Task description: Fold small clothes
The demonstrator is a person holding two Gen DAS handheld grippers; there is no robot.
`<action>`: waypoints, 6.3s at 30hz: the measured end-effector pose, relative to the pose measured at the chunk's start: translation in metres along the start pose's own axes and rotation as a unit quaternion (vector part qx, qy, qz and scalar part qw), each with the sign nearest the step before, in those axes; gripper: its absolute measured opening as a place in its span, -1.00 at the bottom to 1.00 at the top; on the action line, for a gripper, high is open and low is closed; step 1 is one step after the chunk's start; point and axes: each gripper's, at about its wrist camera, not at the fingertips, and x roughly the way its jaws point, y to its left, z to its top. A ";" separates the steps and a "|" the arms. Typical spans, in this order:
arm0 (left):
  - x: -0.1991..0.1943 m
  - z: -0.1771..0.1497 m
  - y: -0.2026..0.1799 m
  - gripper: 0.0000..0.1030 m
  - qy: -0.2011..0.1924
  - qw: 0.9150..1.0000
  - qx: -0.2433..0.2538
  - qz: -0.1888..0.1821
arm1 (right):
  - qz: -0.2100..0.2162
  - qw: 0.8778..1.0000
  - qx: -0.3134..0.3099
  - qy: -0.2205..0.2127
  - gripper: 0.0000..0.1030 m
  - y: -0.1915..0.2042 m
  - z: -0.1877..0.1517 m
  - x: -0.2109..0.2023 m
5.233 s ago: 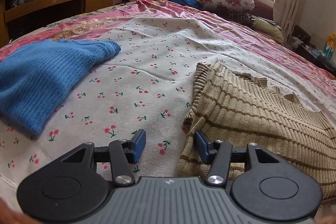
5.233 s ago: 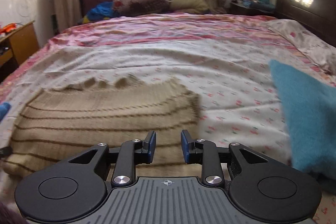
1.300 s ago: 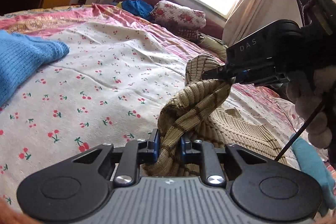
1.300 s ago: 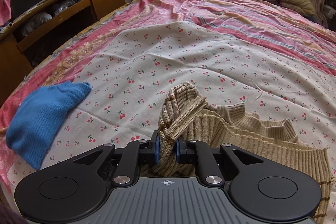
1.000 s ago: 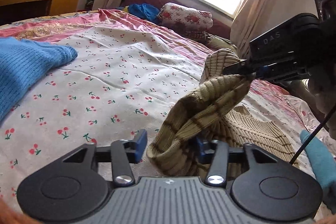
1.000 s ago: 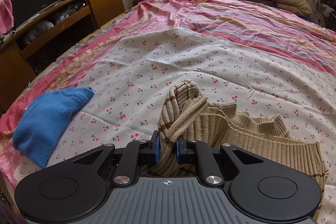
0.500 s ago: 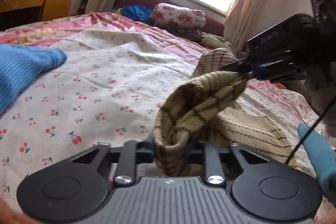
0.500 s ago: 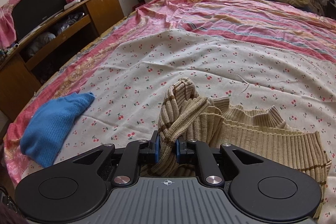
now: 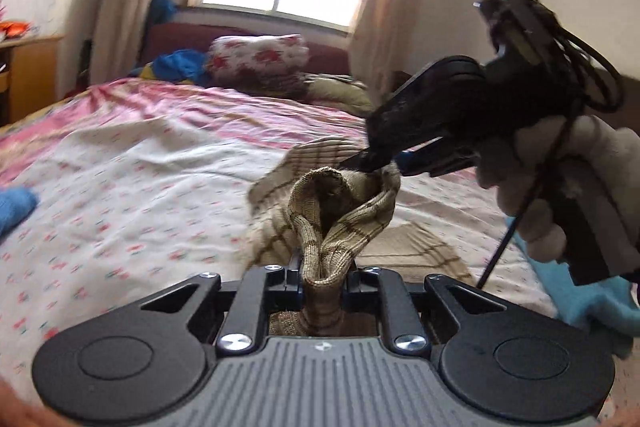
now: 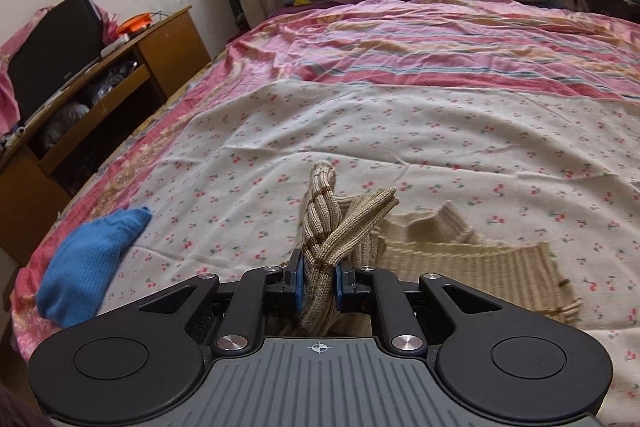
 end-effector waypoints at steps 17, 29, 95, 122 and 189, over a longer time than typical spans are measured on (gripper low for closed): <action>0.044 -0.003 -0.080 -0.58 0.032 0.997 0.063 -0.039 | -0.013 0.999 0.035 0.003 -0.74 -0.080 -0.014 -0.009; 0.061 -0.015 -0.114 -0.58 0.048 0.992 0.102 -0.054 | -0.016 0.998 0.062 0.007 -0.74 -0.121 -0.029 -0.008; 0.015 -0.021 -0.078 -0.02 0.065 0.987 0.144 -0.023 | 0.094 0.969 0.225 0.028 -0.66 -0.128 -0.155 -0.053; 0.067 -0.037 -0.083 0.15 0.082 0.979 0.189 -0.002 | -0.011 0.981 0.165 -0.098 -0.20 -0.148 -0.104 -0.082; 0.108 0.014 -0.076 0.37 0.129 0.983 0.115 0.065 | -0.063 0.985 0.065 -0.146 -0.43 -0.108 -0.117 -0.055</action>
